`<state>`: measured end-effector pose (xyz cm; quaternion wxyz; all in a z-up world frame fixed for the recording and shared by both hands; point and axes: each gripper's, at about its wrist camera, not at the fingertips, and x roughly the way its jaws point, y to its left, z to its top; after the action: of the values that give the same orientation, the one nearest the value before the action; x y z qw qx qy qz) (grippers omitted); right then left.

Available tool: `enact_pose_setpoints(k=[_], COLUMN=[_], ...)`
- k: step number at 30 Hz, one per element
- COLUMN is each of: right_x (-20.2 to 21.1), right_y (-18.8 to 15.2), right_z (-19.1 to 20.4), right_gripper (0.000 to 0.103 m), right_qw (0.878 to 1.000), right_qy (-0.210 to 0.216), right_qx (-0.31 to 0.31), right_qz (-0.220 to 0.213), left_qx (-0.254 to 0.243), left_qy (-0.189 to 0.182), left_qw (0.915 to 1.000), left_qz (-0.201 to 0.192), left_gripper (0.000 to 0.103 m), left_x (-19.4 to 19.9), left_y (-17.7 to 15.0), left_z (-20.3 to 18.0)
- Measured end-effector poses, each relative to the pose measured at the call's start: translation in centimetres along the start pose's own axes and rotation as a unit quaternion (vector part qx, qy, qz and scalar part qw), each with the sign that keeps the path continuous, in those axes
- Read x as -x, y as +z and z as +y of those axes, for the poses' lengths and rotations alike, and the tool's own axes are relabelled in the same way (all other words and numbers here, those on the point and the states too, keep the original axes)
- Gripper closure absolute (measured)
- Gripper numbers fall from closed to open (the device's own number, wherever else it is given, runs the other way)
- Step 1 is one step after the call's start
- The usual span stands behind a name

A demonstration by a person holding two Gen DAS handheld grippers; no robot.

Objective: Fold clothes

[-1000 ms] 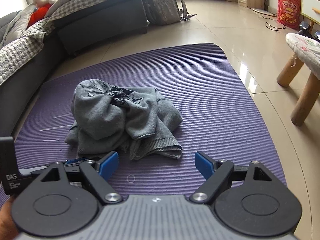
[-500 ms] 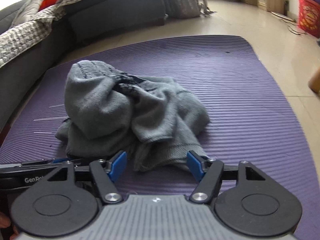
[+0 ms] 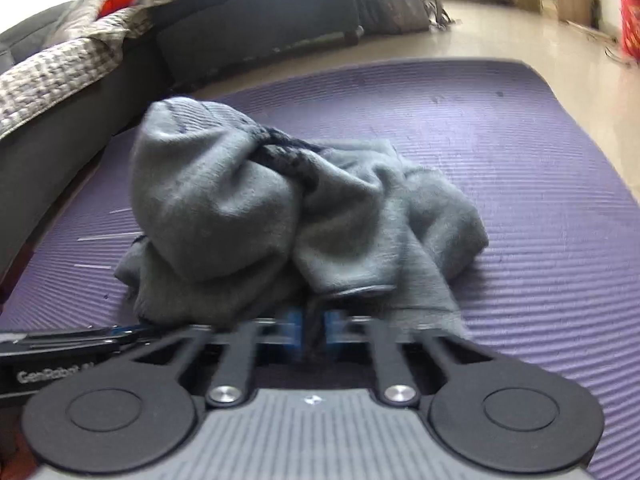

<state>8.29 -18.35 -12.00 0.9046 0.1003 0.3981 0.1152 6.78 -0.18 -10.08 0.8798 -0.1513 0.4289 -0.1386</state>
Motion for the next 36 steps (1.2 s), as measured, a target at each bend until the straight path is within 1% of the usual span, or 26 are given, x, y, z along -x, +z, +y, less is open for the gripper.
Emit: enact_pose_setpoints(k=[3, 4, 8, 10, 12, 15, 19, 22, 26, 29, 31, 33, 35, 36], right_x=[1.8, 2.7, 6.8, 9.1, 11.0, 13.4, 15.7, 16.9, 17.7, 17.8, 17.4, 16.8, 16.1, 15.7], right_y=[0.9, 1.4, 3.3, 4.0, 4.5, 4.7, 4.0, 3.5, 2.8, 2.5, 2.3, 2.0, 1.8, 1.4], right_z=[0.0, -0.1, -0.7, -1.1, -1.6, -2.2, -2.3, -2.2, -3.0, -3.6, -4.0, -4.7, -5.4, -5.8], right_gripper=[0.100, 0.100, 0.101, 0.101, 0.101, 0.101, 0.101, 0.101, 0.101, 0.101, 0.101, 0.101, 0.097, 0.094], right_qw=[1.000, 0.999, 0.997, 0.996, 0.994, 0.992, 0.992, 0.991, 0.989, 0.987, 0.984, 0.982, 0.983, 0.984], right_qy=[-0.023, -0.030, -0.057, -0.072, -0.084, -0.100, -0.107, -0.123, -0.142, -0.160, -0.179, -0.190, -0.182, -0.175], right_qx=[0.007, 0.004, 0.001, 0.001, 0.001, 0.003, 0.015, 0.028, 0.015, 0.007, 0.010, 0.009, -0.005, -0.014], right_qz=[-0.012, -0.020, -0.049, -0.060, -0.068, -0.072, -0.061, -0.050, -0.028, -0.014, -0.008, -0.002, 0.007, 0.019], left_qx=[0.014, 0.016, 0.011, 0.008, 0.010, 0.004, -0.023, -0.041, -0.063, -0.083, -0.098, -0.117, -0.118, -0.119], left_qy=[0.020, 0.034, 0.078, 0.103, 0.116, 0.141, 0.177, 0.188, 0.186, 0.179, 0.157, 0.114, 0.078, 0.060], left_qw=[0.9997, 0.9992, 0.9965, 0.9940, 0.9924, 0.9893, 0.9833, 0.9808, 0.9804, 0.9803, 0.9825, 0.9855, 0.9888, 0.9901], left_qz=[-0.005, -0.012, -0.029, -0.038, -0.039, -0.037, -0.036, -0.031, -0.018, -0.004, 0.021, 0.046, 0.045, 0.043], left_gripper=[0.098, 0.098, 0.099, 0.099, 0.099, 0.099, 0.099, 0.099, 0.099, 0.099, 0.099, 0.099, 0.099, 0.099], left_x=[0.8, 1.4, 3.1, 4.7, 5.9, 7.8, 10.6, 12.3, 13.6, 13.8, 13.1, 12.1, 11.6, 11.3], left_y=[0.7, 1.1, 2.0, 2.4, 2.5, 2.7, 2.6, 2.7, 2.8, 2.3, 1.7, 1.3, 1.0, 0.9], left_z=[0.4, 0.4, 0.6, 0.8, 0.9, 0.7, -0.1, -0.6, -1.4, -2.2, -2.7, -3.1, -3.3, -3.5])
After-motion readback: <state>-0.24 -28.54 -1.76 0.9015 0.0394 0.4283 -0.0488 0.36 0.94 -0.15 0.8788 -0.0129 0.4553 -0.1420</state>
